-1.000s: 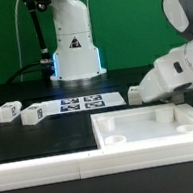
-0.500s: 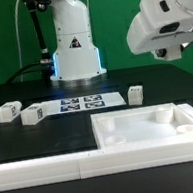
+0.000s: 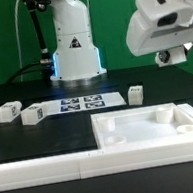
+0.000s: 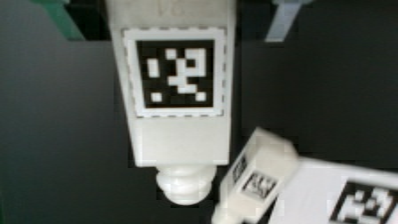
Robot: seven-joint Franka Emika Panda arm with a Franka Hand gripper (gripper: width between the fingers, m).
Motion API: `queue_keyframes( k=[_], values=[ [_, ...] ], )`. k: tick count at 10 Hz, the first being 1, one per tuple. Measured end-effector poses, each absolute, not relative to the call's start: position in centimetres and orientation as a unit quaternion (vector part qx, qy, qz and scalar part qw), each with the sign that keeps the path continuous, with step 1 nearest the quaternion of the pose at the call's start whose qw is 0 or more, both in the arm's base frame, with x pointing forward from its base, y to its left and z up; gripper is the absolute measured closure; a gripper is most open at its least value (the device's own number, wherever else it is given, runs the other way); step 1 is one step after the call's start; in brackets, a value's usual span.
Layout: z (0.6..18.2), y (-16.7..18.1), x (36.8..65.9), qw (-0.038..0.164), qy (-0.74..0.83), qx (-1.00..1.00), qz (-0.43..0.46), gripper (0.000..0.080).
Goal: Assemble one leg
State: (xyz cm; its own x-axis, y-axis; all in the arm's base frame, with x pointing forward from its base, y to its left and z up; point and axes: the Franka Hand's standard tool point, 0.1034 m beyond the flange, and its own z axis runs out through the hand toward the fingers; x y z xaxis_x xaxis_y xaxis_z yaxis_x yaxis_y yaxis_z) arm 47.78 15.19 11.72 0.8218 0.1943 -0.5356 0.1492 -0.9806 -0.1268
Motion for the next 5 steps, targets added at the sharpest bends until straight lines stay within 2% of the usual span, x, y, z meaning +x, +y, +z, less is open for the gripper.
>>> queue_keyframes(
  k=[2, 3, 5],
  values=[
    [13.5, 14.6, 50.2, 0.049, -0.098, -0.970, 0.219, 0.0509],
    [14.2, 13.6, 50.0, 0.058, -0.108, -0.970, 0.212, 0.0509],
    [13.7, 13.5, 50.8, 0.056, -0.100, -0.983, 0.144, 0.0509]
  ],
)
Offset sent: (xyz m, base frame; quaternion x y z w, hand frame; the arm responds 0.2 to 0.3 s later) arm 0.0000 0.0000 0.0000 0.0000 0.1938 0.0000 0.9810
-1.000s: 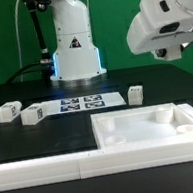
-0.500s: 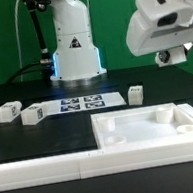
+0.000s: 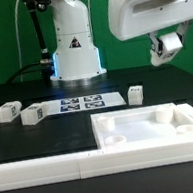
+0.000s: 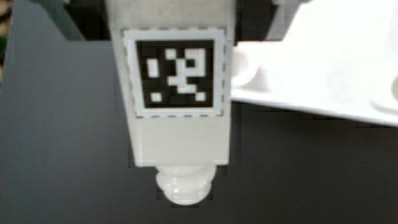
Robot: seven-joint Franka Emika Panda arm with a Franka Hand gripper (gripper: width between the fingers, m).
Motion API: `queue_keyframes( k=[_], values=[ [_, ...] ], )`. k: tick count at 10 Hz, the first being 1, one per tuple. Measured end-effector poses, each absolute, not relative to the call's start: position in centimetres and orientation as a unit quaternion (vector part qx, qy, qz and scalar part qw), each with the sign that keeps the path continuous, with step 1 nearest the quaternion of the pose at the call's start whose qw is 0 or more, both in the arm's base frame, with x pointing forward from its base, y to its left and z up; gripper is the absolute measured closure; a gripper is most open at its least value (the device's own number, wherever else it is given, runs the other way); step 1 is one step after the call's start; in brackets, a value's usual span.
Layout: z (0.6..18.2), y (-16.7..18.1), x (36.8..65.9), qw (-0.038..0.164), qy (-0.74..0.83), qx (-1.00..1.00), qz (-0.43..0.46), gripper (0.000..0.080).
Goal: Assemble one leg
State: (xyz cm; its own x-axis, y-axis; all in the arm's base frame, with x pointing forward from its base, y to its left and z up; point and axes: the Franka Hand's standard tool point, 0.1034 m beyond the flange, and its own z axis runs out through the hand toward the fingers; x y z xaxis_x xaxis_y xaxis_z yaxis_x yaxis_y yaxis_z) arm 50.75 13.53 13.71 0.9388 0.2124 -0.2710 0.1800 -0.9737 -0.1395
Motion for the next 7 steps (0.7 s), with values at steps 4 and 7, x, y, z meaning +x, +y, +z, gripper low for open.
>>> queue_keyframes(
  k=[4, 7],
  values=[
    [12.5, 12.3, 53.7, 0.058, -0.104, -0.993, -0.012, 0.0509],
    [12.0, 12.0, 57.5, 0.060, -0.089, -0.990, -0.096, 0.0509]
  ],
)
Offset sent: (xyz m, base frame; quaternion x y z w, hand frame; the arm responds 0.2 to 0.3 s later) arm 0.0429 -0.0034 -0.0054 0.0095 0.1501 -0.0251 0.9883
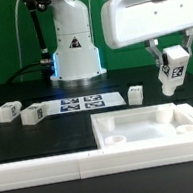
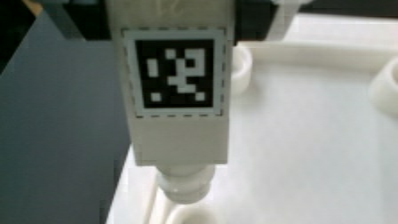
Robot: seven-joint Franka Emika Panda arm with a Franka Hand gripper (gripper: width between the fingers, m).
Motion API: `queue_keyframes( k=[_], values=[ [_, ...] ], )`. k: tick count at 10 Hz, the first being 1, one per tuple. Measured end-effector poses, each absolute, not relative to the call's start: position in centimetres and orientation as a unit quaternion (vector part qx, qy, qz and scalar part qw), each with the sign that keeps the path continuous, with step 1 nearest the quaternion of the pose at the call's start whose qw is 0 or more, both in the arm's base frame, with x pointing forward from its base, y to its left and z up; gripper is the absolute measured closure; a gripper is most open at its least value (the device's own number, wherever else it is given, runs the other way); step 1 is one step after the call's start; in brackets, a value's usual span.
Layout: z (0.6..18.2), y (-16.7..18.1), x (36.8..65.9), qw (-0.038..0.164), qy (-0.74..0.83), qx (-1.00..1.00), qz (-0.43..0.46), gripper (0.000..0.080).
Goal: Assemble one leg
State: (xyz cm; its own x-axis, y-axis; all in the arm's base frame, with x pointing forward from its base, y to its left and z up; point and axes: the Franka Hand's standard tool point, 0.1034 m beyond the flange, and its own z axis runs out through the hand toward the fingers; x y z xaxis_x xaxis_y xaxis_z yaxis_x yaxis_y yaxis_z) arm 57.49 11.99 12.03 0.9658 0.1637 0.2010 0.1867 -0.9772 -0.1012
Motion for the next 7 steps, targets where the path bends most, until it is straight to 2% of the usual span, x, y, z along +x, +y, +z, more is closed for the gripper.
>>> queue_keyframes(
  k=[1, 5, 7],
  values=[
    [12.4, 11.9, 58.5, 0.059, -0.085, -0.986, -0.127, 0.0509],
    [12.2, 11.2, 58.7, 0.051, -0.078, -0.961, -0.260, 0.0509],
    [11.4, 10.9, 59.3, 0.050, -0.080, -0.959, -0.268, 0.0509]
  ],
)
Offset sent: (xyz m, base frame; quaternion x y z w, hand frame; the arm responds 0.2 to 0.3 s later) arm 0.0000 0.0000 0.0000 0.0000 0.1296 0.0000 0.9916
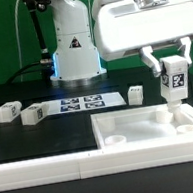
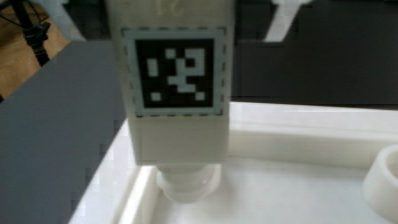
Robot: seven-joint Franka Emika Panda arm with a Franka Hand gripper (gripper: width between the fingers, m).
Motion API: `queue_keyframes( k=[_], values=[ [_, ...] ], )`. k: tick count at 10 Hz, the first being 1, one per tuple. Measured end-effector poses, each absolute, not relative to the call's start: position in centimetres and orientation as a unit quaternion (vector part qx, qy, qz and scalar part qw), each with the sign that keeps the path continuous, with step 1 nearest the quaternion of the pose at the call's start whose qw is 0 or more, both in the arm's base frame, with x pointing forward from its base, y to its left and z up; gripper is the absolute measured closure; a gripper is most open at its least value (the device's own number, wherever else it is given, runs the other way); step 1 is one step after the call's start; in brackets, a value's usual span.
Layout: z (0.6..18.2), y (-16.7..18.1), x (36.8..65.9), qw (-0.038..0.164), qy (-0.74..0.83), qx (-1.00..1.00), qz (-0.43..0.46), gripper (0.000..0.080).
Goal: Assemble one leg
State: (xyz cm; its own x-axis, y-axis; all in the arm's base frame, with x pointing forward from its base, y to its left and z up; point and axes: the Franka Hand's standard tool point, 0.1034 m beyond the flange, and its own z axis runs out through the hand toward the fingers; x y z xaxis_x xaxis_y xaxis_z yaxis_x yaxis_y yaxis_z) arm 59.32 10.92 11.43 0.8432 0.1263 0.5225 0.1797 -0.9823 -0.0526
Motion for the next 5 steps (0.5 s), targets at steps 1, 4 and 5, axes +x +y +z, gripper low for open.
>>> queue_keyframes(
  k=[1, 4, 5],
  values=[
    [11.6, 11.1, 59.8, 0.051, -0.080, -0.959, -0.268, 0.0509],
    [10.9, 11.0, 61.1, 0.052, -0.079, -0.958, -0.272, 0.0509],
    [10.4, 10.9, 61.4, 0.052, -0.077, -0.958, -0.271, 0.0509]
  ],
)
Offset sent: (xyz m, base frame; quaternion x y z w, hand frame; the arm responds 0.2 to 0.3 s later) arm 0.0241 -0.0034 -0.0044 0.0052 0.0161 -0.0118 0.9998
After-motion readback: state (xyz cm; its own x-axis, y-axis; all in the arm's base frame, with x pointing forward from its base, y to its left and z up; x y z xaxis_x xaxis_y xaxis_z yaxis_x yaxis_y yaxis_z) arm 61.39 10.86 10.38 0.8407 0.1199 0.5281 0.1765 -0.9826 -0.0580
